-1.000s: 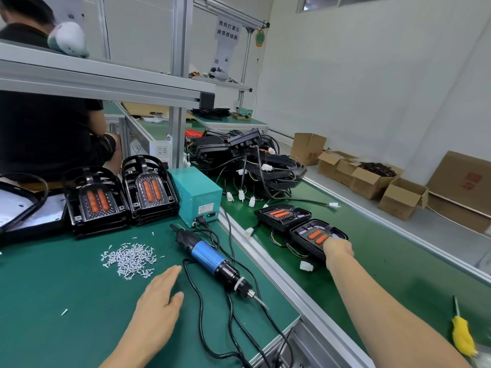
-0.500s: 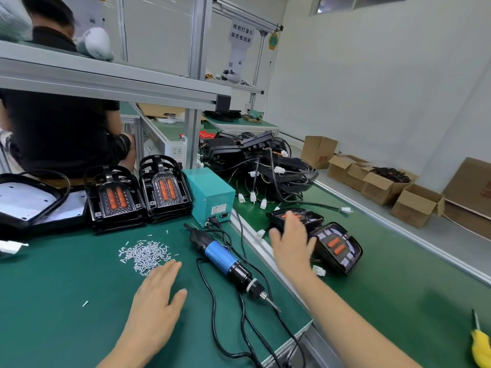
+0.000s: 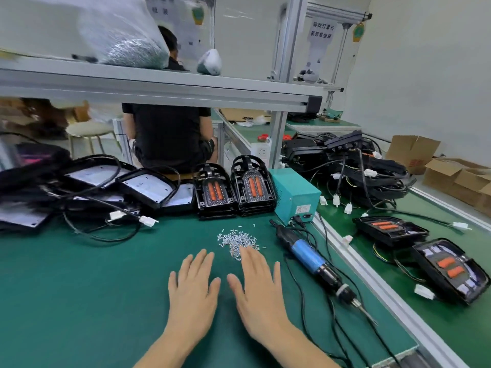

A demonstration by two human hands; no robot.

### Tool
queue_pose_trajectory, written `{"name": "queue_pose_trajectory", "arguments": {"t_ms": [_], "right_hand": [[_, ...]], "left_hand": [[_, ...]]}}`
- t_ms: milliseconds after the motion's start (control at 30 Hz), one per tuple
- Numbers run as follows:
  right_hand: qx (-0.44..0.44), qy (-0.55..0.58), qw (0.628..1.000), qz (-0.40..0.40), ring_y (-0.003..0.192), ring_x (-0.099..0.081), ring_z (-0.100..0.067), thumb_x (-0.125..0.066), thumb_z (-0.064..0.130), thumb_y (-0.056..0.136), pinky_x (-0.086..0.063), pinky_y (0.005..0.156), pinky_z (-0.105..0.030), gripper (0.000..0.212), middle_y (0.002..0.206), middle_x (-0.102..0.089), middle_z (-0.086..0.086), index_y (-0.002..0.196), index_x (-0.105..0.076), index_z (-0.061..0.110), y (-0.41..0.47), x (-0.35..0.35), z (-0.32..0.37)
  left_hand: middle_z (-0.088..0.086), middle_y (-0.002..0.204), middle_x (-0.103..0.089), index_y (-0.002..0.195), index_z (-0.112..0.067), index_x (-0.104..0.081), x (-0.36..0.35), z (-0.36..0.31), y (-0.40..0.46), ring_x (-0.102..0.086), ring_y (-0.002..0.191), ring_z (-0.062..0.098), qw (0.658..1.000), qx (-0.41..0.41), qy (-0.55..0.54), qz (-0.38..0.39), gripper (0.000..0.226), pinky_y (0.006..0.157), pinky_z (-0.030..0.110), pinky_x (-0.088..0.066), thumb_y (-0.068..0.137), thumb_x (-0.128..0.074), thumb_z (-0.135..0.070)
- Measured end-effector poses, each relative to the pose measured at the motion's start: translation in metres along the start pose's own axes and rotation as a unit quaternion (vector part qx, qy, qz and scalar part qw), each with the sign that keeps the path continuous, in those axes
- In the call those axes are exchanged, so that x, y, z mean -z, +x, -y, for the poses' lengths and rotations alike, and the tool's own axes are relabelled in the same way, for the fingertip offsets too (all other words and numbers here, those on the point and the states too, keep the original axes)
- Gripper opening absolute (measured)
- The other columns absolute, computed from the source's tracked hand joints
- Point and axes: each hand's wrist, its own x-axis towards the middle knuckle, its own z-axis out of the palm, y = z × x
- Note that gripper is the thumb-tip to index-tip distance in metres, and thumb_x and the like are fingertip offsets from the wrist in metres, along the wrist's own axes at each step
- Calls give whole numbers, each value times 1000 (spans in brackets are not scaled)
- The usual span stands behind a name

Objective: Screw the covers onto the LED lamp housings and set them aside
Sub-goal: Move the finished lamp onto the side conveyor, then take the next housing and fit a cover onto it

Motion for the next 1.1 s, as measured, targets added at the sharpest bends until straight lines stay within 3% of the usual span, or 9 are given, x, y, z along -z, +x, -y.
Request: {"name": "queue_pose_trajectory", "arguments": {"t_ms": [400,633,767,933,1100], "right_hand": [[81,-24,996,30,149,-1,-10,-22,40,106,7,119,-43,58,163,-7,5,156,-3,20,33,-49,74],[88,-51,994,48,149,-3,-11,-18,41,106,4,120,-45,55,162,-11,5,156,-8,20,47,-68,91],[83,-72,993,44,149,-3,-10,-17,42,106,2,120,-44,51,162,-11,8,154,-16,24,50,-70,91],[86,-78,993,34,148,-6,-9,-18,42,105,0,120,-45,51,161,-13,9,153,-20,25,47,-74,91],[63,-85,993,55,149,-2,-10,-16,43,105,5,119,-50,52,162,-8,10,154,-16,26,49,-75,92]], "left_hand": [[-12,159,2,151,-31,-7,25,67,-13,5,146,11,990,62,123,-33,55,116,43,-1,101,-29,-35],[-16,156,-14,146,-34,-24,26,89,-13,-3,145,9,992,45,119,-18,47,117,43,-1,100,-30,-38],[-17,153,-23,141,-34,-35,29,92,-9,-10,142,6,994,26,99,-29,43,116,36,-3,98,-33,-38],[-16,144,-37,134,-31,-45,53,98,11,-22,136,5,991,8,93,-95,39,109,26,-9,96,-39,-34],[-9,144,-37,130,-26,-50,112,106,49,-18,139,17,966,-2,125,-228,40,113,38,-4,91,-50,-26]]}}
